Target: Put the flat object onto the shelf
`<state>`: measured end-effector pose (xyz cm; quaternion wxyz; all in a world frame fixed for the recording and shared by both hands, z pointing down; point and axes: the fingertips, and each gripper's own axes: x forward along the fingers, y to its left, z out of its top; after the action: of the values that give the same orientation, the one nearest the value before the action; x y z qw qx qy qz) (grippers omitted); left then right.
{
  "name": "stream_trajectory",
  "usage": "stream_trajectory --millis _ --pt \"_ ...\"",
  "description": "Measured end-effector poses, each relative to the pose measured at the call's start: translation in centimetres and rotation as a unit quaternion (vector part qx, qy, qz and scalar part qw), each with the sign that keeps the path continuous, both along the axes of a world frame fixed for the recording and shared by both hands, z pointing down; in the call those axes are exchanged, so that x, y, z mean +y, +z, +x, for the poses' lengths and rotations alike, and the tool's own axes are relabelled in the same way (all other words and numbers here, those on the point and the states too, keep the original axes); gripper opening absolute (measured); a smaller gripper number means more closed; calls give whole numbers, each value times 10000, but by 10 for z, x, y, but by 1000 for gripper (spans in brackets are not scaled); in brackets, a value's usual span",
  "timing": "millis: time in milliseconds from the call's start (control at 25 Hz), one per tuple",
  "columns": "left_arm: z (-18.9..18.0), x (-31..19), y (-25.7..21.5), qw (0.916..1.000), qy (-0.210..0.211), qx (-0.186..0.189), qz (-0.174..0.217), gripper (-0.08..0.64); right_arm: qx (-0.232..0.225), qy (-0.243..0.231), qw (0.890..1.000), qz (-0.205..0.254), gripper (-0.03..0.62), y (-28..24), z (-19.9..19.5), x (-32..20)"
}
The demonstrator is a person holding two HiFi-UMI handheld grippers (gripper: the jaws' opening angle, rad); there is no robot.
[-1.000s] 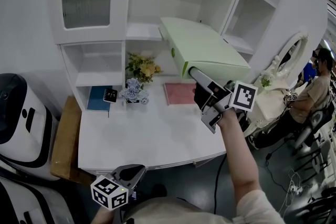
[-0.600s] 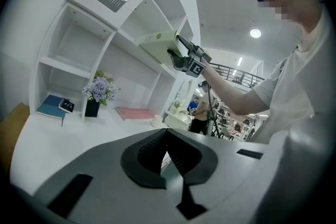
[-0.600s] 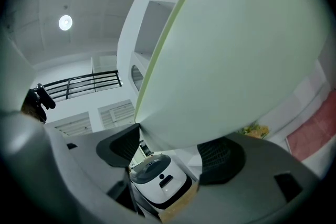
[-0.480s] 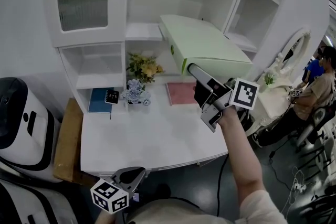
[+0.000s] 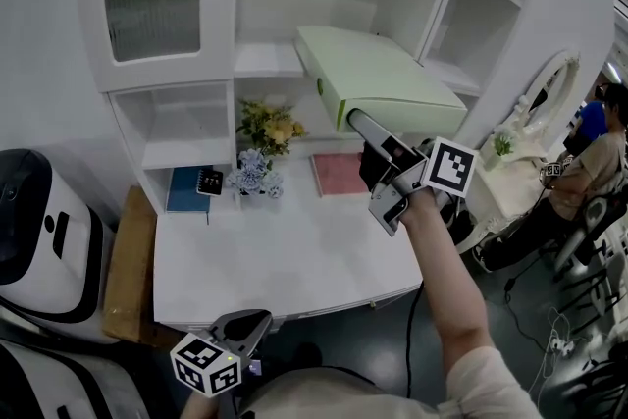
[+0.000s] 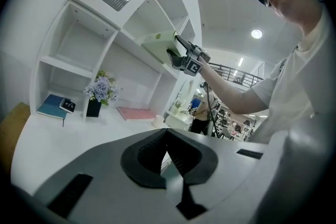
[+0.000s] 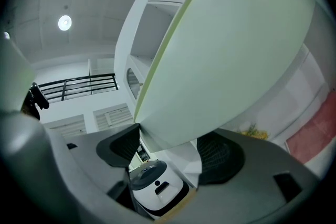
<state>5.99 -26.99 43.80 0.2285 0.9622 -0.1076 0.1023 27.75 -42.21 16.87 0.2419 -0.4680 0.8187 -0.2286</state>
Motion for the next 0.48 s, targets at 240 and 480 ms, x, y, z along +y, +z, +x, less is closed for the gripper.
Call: stream_trajectory --millis 240,480 --pt "-2 3 -2 10000 -45 -25 -6 14 10 135 9999 8 354 0 3 -3" --pt "-2 6 2 10000 -89 -23 -18 14 33 160 9999 -6 353 3 6 -5"
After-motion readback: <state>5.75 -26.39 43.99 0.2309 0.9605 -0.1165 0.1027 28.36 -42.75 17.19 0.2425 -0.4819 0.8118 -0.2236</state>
